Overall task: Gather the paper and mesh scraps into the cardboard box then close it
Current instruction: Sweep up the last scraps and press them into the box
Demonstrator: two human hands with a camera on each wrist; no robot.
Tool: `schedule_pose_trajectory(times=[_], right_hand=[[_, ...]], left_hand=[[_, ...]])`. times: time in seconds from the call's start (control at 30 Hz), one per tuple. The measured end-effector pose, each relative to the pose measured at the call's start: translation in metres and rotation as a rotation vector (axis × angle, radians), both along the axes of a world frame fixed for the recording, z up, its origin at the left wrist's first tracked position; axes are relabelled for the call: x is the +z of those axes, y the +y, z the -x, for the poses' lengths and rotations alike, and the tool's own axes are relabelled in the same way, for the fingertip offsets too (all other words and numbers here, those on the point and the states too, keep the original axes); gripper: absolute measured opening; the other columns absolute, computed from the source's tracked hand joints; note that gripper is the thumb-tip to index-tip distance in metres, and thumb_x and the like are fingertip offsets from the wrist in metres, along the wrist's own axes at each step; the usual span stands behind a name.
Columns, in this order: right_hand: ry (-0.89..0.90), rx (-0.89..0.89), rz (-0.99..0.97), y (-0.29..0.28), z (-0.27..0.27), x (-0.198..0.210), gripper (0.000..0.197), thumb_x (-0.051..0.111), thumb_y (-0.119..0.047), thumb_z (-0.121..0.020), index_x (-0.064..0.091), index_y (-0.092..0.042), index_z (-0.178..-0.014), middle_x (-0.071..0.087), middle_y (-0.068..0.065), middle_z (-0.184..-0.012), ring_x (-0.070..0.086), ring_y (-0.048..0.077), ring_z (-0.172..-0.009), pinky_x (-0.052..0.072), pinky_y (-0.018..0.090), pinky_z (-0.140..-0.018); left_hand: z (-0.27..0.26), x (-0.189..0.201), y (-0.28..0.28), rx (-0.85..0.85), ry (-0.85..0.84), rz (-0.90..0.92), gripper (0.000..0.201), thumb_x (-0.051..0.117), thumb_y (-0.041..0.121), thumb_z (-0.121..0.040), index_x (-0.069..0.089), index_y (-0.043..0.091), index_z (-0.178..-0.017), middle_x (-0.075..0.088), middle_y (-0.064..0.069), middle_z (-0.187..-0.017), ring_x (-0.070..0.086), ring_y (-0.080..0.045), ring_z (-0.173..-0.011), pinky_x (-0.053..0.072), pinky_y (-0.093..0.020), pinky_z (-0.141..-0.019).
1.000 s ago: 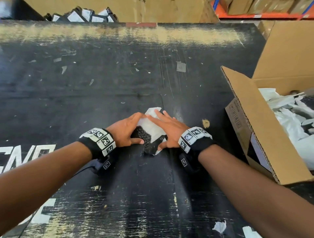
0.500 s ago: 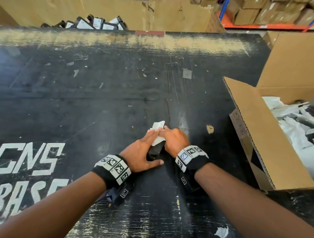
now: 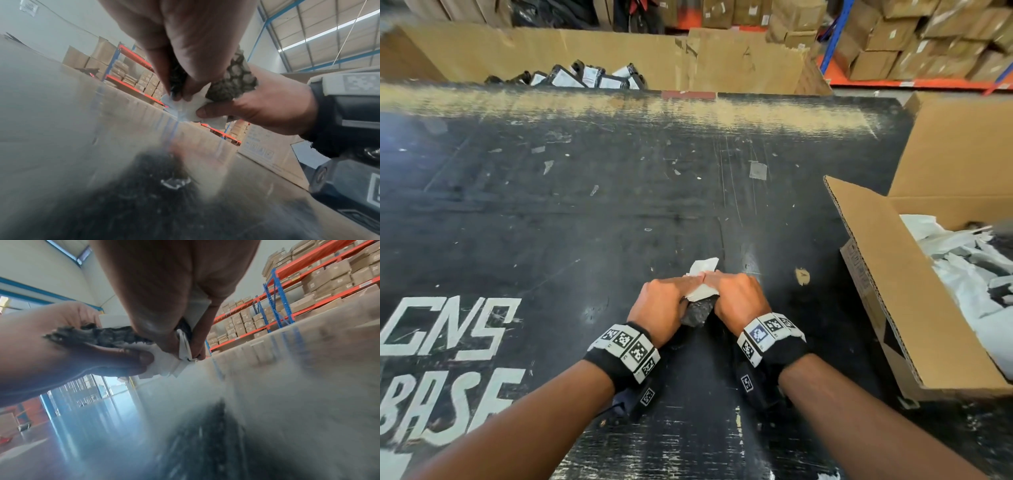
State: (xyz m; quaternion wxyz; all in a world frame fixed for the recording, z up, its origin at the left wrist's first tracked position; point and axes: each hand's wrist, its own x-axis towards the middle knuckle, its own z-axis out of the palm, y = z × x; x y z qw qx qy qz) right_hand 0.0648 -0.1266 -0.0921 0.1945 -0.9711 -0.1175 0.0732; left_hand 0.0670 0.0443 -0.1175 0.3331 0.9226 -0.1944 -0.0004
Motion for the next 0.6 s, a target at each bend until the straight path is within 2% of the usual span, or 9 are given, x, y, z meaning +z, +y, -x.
schedule_pose_trajectory(times=[0.03,0.1,0.23,0.33,0.4,0.47,0.53,0.6], right_hand=[[-0.032,-0.007,-0.050,0.000,0.003,0.002,0.061,0.045,-0.002,-0.076,0.066,-0.026,-0.129,0.068,0.001,-0.128,0.066,0.034,-0.108,0.052,0.041,-0.092],[-0.113,-0.010,-0.110,0.001,0.009,0.009,0.067,0.040,-0.002,-0.071,0.067,-0.022,-0.129,0.066,-0.001,-0.132,0.067,0.032,-0.109,0.053,0.042,-0.091],[-0.349,0.003,-0.156,0.006,0.027,0.033,0.063,0.041,-0.001,-0.067,0.073,-0.017,-0.119,0.071,-0.001,-0.124,0.071,0.027,-0.103,0.061,0.042,-0.079],[-0.459,0.023,-0.161,0.008,0.034,0.061,0.061,0.043,0.003,-0.067,0.073,-0.015,-0.118,0.071,-0.001,-0.124,0.070,0.025,-0.109,0.062,0.045,-0.077],[-0.526,0.031,-0.132,0.006,0.035,0.088,0.060,0.051,0.008,-0.067,0.071,-0.015,-0.119,0.070,-0.002,-0.124,0.071,0.025,-0.106,0.062,0.043,-0.072],[-0.607,0.045,-0.111,0.000,0.036,0.119,0.061,0.056,0.010,-0.067,0.070,-0.014,-0.121,0.070,0.000,-0.125,0.071,0.025,-0.107,0.062,0.043,-0.071],[-0.701,0.063,-0.135,-0.008,0.040,0.152,0.061,0.047,0.007,-0.068,0.070,-0.010,-0.122,0.070,0.006,-0.125,0.068,0.026,-0.114,0.062,0.046,-0.075],[-0.817,0.061,-0.146,-0.023,0.048,0.185,0.062,0.041,0.004,-0.066,0.072,-0.006,-0.119,0.072,0.010,-0.120,0.069,0.028,-0.111,0.063,0.047,-0.074]], left_hand=[[0.002,0.002,0.002,-0.013,-0.056,0.005,0.062,0.054,-0.005,-0.074,0.070,0.024,-0.127,0.069,-0.002,-0.127,0.066,-0.020,-0.118,0.050,-0.030,-0.103],[0.007,0.006,0.006,-0.013,-0.117,0.013,0.073,0.060,-0.016,-0.067,0.067,0.020,-0.131,0.066,-0.001,-0.132,0.063,-0.017,-0.122,0.044,-0.025,-0.107],[0.022,0.030,0.013,-0.005,-0.222,0.036,0.083,0.067,-0.021,-0.060,0.065,0.019,-0.133,0.064,0.000,-0.135,0.062,-0.014,-0.123,0.038,-0.019,-0.108],[0.029,0.062,0.015,0.004,-0.318,0.048,0.086,0.069,-0.022,-0.057,0.066,0.019,-0.133,0.062,0.004,-0.136,0.060,-0.010,-0.123,0.037,-0.014,-0.108],[0.032,0.092,0.013,0.005,-0.389,0.066,0.087,0.069,-0.021,-0.056,0.066,0.020,-0.133,0.059,0.007,-0.137,0.059,-0.008,-0.124,0.039,-0.015,-0.108],[0.034,0.127,0.010,-0.001,-0.479,0.090,0.086,0.070,-0.022,-0.056,0.067,0.020,-0.132,0.061,0.005,-0.137,0.060,-0.009,-0.124,0.044,-0.022,-0.106],[0.037,0.162,0.002,-0.019,-0.569,0.110,0.085,0.071,-0.022,-0.057,0.067,0.019,-0.131,0.063,0.002,-0.135,0.060,-0.010,-0.123,0.047,-0.027,-0.103],[0.042,0.196,-0.012,-0.043,-0.633,0.131,0.084,0.071,-0.022,-0.058,0.067,0.018,-0.131,0.064,0.001,-0.135,0.059,-0.009,-0.125,0.047,-0.026,-0.104]])
